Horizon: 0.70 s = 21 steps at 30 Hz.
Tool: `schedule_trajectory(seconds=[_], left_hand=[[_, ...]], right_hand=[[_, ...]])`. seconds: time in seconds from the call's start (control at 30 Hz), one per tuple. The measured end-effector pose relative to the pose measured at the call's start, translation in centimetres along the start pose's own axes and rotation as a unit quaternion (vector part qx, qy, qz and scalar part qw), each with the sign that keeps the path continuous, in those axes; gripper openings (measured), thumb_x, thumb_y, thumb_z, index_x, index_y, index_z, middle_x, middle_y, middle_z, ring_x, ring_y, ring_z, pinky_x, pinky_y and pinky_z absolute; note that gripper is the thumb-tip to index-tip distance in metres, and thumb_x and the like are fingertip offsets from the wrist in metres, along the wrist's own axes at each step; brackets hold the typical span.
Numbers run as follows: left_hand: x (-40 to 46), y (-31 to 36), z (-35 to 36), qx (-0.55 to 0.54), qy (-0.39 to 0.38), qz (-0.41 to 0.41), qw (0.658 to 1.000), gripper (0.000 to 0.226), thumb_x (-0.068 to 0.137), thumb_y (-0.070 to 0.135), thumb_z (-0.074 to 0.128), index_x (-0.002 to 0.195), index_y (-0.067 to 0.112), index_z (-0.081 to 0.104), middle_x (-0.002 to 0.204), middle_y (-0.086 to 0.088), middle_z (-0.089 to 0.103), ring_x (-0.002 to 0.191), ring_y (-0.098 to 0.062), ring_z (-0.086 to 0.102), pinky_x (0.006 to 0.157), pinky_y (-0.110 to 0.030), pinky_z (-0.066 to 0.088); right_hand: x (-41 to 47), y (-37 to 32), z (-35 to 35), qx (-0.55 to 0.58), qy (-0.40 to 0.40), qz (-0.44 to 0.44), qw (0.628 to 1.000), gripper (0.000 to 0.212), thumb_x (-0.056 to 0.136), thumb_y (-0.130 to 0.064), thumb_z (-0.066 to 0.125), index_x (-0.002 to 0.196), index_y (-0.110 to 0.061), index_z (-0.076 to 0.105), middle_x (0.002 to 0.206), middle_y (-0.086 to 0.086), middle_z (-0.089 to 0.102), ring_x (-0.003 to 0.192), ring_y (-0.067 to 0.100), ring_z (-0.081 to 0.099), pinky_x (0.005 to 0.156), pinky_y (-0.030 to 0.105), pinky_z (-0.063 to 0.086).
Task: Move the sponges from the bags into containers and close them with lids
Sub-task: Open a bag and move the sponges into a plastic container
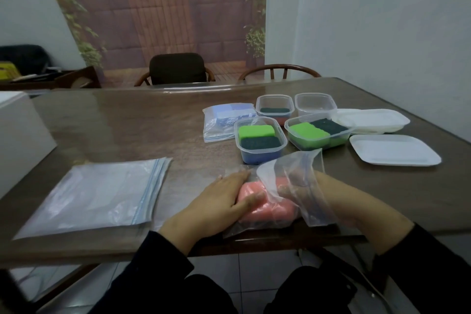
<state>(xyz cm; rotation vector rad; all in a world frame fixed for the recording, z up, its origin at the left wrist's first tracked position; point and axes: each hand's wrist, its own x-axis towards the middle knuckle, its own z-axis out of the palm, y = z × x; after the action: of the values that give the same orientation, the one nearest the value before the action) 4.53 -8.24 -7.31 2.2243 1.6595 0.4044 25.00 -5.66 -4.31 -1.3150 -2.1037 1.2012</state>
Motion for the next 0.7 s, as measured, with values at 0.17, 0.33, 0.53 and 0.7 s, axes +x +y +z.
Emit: schedule_trajectory(seconds=[0.17,0.33,0.53,0.7], left_hand=[[0.2,-0.6,0.1,0.043,-0.056,-0.001,0.997,0.09,0.079,0.076,0.035,0.15,0.029,0.005,0.159,0.01,0.01,0.144,-0.005,0.011,0.119,-0.032,0.0],[-0.1,-0.2,0.2,0.087,-0.087,-0.013,0.992,0.095,0.079,0.075,0.038,0.15,0.03,-0.008,0.158,0.012,-0.009,0.144,0.0,-0.007,0.116,-0.027,-0.009],[0.2,-0.1,-0.2,0.089,-0.112,-0.021,0.989,0.094,0.079,0.073,0.039,0.149,0.029,-0.006,0.158,0.011,-0.011,0.144,-0.002,-0.008,0.118,-0.03,-0.008],[-0.1,0.7,-1.4,0.067,-0.111,-0.037,0.991,0.089,0.081,0.065,0.05,0.15,0.03,0.006,0.159,0.01,-0.001,0.145,-0.005,-0.003,0.119,-0.035,-0.006]], right_hand=[[-0.2,0.8,0.2,0.059,0.103,0.02,0.993,0.017,0.086,-0.03,0.065,0.103,-0.027,0.063,0.093,-0.008,0.065,0.079,0.0,0.058,0.059,0.01,0.042],[-0.8,1.7,-0.1,0.181,0.181,0.022,0.966,0.011,0.085,-0.017,0.067,0.095,-0.017,0.071,0.078,-0.003,0.073,0.069,0.009,0.069,0.057,0.02,0.052],[-1.5,2.5,-2.2,0.265,0.303,0.013,0.915,0.011,0.091,-0.02,0.057,0.094,-0.018,0.067,0.097,0.012,0.069,0.091,0.032,0.066,0.078,0.048,0.056],[-2.5,2.9,-5.0,0.303,0.396,0.004,0.867,0.014,0.092,-0.02,0.052,0.08,-0.018,0.059,0.082,0.004,0.054,0.068,0.018,0.049,0.048,0.025,0.041]])
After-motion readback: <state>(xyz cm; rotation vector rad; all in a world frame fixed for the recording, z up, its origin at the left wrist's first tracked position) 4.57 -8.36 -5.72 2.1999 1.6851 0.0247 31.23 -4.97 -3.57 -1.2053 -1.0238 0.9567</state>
